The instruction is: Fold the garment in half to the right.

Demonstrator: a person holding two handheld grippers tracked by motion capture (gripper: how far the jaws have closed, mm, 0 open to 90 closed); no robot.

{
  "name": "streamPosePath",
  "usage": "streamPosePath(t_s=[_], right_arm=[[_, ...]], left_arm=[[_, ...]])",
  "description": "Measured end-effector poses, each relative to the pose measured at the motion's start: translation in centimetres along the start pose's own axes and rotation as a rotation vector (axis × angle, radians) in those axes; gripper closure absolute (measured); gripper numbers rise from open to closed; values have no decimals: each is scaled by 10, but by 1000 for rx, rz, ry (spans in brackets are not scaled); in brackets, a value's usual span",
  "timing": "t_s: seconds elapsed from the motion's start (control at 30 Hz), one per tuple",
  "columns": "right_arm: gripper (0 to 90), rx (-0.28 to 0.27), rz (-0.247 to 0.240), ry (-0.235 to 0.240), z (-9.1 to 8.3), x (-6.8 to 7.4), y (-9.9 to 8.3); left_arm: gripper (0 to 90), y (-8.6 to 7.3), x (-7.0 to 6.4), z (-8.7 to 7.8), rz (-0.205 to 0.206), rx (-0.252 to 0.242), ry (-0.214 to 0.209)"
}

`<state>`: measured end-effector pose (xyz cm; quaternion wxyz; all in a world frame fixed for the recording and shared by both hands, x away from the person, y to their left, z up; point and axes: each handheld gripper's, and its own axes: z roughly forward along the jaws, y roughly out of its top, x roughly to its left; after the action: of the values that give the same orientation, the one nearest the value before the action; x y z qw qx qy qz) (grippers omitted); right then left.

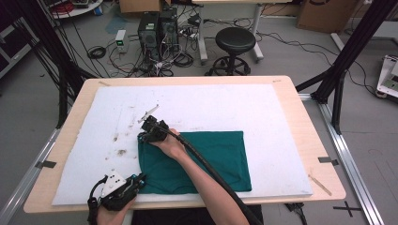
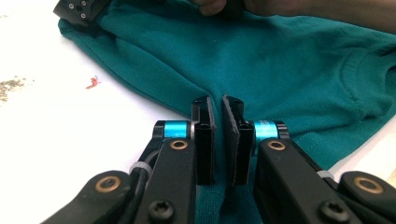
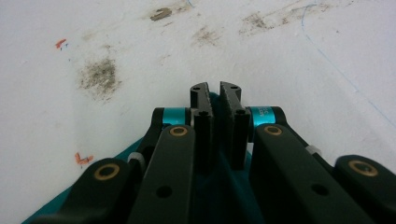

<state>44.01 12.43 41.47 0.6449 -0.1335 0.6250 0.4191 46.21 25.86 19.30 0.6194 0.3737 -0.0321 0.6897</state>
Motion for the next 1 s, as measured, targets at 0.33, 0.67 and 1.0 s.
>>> streamPosePath(t_s=[0.33, 0.67, 1.0], right_arm=[[853, -13, -2, -2, -5, 1, 3], [853, -79, 0, 24, -24, 4, 11], [853, -108, 10, 42, -24, 6, 19]], left_arm=[[837, 6, 4, -7, -16, -29, -43], [837, 14, 3, -18, -17, -71, -57], [837, 17, 10, -27, -27, -94, -50]])
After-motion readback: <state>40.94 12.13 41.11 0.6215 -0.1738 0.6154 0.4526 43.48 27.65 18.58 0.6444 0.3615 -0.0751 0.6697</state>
